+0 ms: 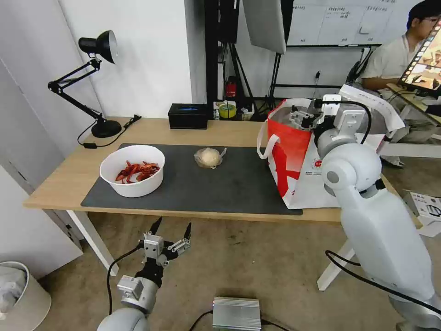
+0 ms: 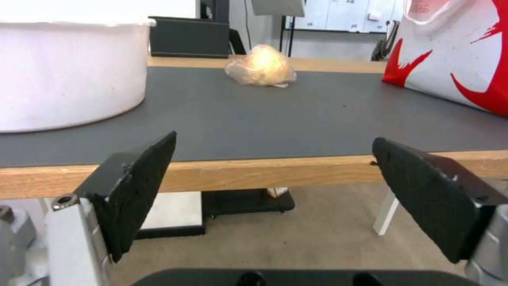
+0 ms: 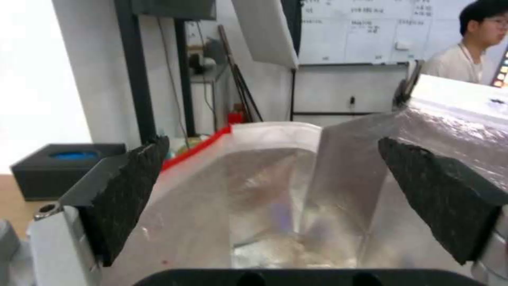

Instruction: Pick up the trash from the table and place it into the takeout bag.

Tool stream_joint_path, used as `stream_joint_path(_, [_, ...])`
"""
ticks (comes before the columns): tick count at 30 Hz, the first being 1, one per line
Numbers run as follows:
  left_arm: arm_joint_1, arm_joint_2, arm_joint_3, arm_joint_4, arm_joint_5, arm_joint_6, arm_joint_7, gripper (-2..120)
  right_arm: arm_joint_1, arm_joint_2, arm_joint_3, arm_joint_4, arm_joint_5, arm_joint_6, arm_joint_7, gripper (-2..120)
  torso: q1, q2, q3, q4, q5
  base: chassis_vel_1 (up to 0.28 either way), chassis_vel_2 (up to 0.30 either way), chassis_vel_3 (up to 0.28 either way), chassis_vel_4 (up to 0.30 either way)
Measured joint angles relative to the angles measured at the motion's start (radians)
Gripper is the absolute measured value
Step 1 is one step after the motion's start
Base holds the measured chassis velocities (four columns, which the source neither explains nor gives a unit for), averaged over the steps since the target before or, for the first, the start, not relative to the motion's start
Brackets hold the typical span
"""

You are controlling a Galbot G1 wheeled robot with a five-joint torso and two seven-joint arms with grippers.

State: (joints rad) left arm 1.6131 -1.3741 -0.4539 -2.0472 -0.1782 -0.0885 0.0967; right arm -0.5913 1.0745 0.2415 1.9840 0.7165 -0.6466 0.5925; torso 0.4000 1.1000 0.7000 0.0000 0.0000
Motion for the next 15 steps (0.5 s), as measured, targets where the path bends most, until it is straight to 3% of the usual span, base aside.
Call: stream_joint_path(15, [0.0, 0.002, 0.002, -0.002, -0.002, 0.0, 0.0, 100, -0.068, 0.009, -0.04, 0.026, -0.017, 0.228, -0.146, 100, 0.0, 0.0, 0.0, 0.0, -0.0001, 0.0, 0.0, 0.0, 0.0])
